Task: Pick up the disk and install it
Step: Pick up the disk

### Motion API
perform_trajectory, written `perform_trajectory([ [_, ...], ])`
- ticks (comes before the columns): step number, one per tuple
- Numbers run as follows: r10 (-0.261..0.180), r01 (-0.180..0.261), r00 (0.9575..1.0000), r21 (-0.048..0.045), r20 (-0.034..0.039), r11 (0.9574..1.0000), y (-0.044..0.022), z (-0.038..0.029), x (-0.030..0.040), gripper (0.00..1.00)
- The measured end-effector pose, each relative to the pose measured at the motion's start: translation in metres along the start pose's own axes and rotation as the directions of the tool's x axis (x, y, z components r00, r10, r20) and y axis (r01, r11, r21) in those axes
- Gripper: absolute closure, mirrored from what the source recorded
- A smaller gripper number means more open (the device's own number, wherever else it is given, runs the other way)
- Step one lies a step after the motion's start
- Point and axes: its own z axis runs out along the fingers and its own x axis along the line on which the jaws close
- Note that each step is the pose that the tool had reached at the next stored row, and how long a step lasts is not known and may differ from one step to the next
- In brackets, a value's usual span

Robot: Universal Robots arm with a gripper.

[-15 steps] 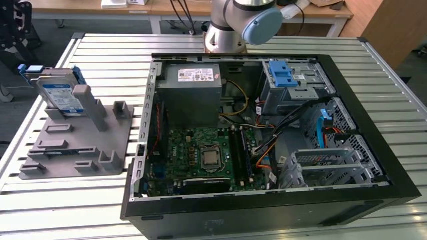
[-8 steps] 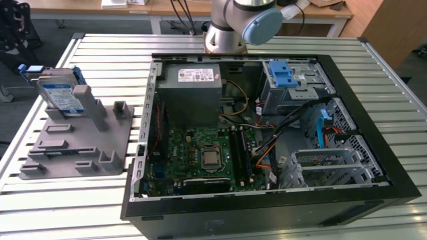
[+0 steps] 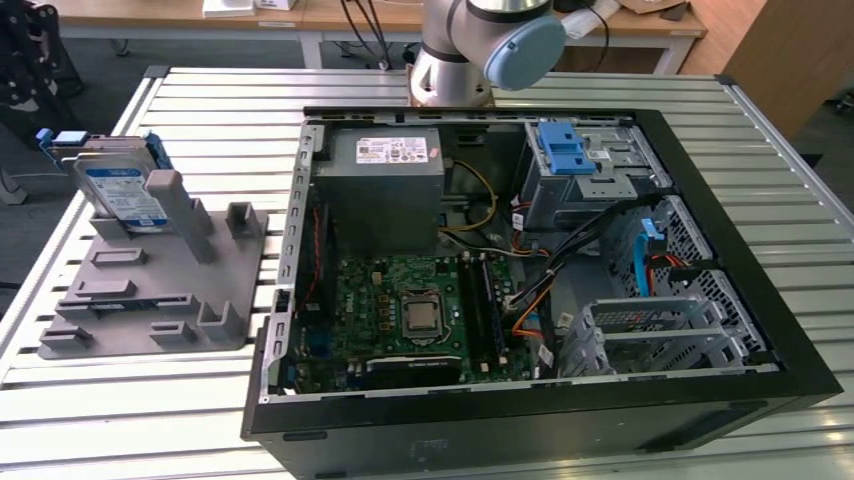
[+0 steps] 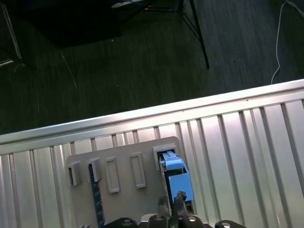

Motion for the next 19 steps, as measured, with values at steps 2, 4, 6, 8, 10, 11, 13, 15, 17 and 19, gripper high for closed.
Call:
perform_trajectory([
  [2,-0.024,0.024,0.9997,0.0007,-0.0007,0.9997,0.0000,0.0012,-0.0001,0.77],
  [4,-0.058,0.058,0.9983,0.0014,-0.0019,0.9983,-0.0001,0.0030,0.0000,0.71],
  [6,-0.093,0.093,0.9957,0.0014,-0.0033,0.9957,-0.0001,0.0048,-0.0001,0.65],
  [8,-0.106,0.106,0.9943,0.0022,-0.0038,0.9943,0.0006,0.0068,-0.0028,0.53],
  [10,-0.107,0.107,0.9943,0.0031,-0.0040,0.9943,0.0020,0.0093,-0.0059,0.47],
  [11,-0.107,0.107,0.9943,0.0034,-0.0042,0.9943,0.0028,0.0109,-0.0069,0.47],
  [13,-0.107,0.107,0.9943,0.0032,-0.0044,0.9943,0.0047,0.0139,-0.0084,0.47],
  [15,-0.107,0.107,0.9943,0.0034,-0.0044,0.9943,0.0064,0.0175,-0.0094,0.47],
  [17,-0.112,0.112,0.9937,0.0034,-0.0046,0.9937,0.0069,0.0211,-0.0096,0.47],
  [19,-0.121,0.121,0.9926,0.0036,-0.0050,0.9926,0.0075,0.0247,-0.0094,0.47],
])
